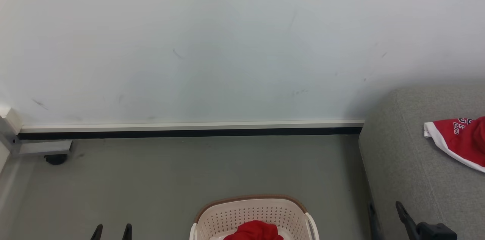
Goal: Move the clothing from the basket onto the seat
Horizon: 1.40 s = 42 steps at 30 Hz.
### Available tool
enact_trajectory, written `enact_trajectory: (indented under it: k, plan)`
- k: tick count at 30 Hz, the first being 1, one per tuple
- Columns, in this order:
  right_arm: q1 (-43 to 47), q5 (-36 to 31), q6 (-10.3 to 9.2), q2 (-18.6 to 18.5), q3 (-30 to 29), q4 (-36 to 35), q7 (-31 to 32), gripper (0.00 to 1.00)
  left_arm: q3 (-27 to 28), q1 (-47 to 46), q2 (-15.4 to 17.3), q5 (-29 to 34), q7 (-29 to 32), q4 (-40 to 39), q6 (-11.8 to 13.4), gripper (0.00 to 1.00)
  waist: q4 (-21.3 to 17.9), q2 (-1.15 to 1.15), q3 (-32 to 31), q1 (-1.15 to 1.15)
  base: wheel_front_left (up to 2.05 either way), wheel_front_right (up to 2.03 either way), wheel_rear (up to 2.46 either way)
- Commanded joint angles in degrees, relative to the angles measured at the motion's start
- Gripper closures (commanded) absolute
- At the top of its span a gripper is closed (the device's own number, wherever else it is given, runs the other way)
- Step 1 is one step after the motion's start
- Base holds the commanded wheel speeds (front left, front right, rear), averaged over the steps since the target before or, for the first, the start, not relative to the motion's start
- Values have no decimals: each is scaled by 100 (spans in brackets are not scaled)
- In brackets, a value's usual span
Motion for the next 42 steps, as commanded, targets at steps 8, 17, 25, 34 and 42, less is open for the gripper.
enact_trajectory:
  k: [8, 17, 25, 34, 42]
  plan:
    - [12, -172, 0, 9, 143, -5, 6, 0, 176, 34, -153, 63, -22, 230, -249, 0, -31, 0, 71, 0, 0, 0, 0]
    - [-83, -197, 0, 10, 208, 75, -67, 0, 306, 0, -261, 168, -22, 269, -352, 0, -99, 0, 106, 0, 0, 0, 0]
    - [-110, -194, 0, 10, 225, 187, -126, 0, 346, 35, -337, 275, -22, 333, -447, 0, -167, 0, 120, 0, 0, 0, 0]
    - [-162, -284, 0, 10, 424, 129, -14, 0, 189, -19, -454, 311, -23, 586, -603, 0, -555, 0, 218, 0, 0, 0, 0]
    - [-310, -412, 0, 1, 781, -115, 88, 0, -93, -429, -604, 314, -13, 1061, -712, 0, -1329, 0, 624, 0, 0, 0, 0]
